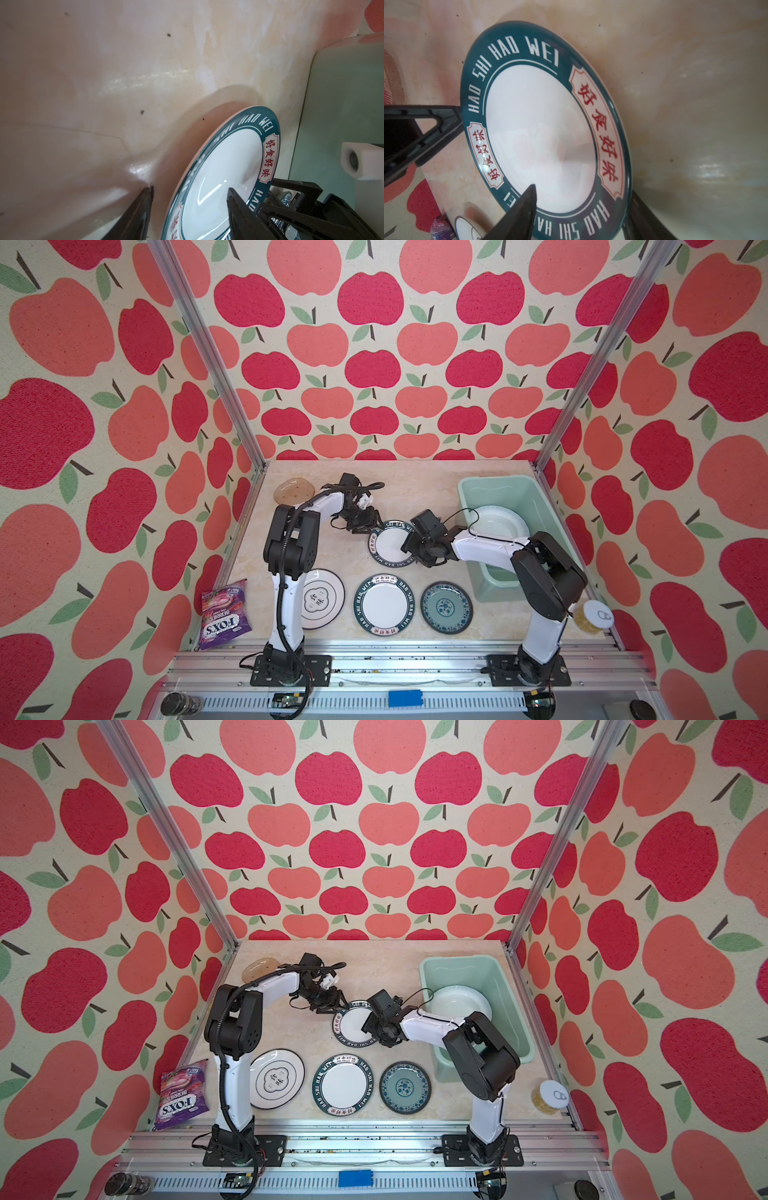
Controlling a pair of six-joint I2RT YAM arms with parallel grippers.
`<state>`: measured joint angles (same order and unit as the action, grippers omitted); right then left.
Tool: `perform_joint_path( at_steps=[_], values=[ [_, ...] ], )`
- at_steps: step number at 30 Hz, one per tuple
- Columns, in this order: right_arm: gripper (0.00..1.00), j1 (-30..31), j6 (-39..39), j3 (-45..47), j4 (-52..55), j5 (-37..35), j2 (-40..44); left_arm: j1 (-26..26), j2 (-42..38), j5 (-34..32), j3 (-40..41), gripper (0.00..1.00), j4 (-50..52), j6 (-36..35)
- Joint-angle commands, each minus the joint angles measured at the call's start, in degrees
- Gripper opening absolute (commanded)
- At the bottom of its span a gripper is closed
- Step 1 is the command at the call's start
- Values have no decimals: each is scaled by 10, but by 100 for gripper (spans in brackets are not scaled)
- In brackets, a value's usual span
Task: Place the plates into the plastic bin on the countertop
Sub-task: Pick up the plate from the center of the table.
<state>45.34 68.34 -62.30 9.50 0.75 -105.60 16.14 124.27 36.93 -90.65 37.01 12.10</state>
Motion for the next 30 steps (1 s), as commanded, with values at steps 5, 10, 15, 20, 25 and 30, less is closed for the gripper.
perform_joint_path(
  at_steps=[5,10,15,20,25,30],
  values=[
    [55,-4,29,48,-102,12,-25,-9,16,12,-11,52,19,-7],
    [47,-2,18,52,-135,9,-23,-10,17,13,-11,52,19,-5],
    [42,1,4,60,-173,1,-10,-10,19,14,-18,52,24,-7],
    [40,3,-3,67,-204,-2,4,-10,22,13,-24,52,32,-10],
    [31,5,-23,47,-185,-5,13,-10,25,15,-29,52,36,-13],
    [17,8,-46,12,-146,-6,12,-11,23,15,-28,52,36,-14]
  ],
)
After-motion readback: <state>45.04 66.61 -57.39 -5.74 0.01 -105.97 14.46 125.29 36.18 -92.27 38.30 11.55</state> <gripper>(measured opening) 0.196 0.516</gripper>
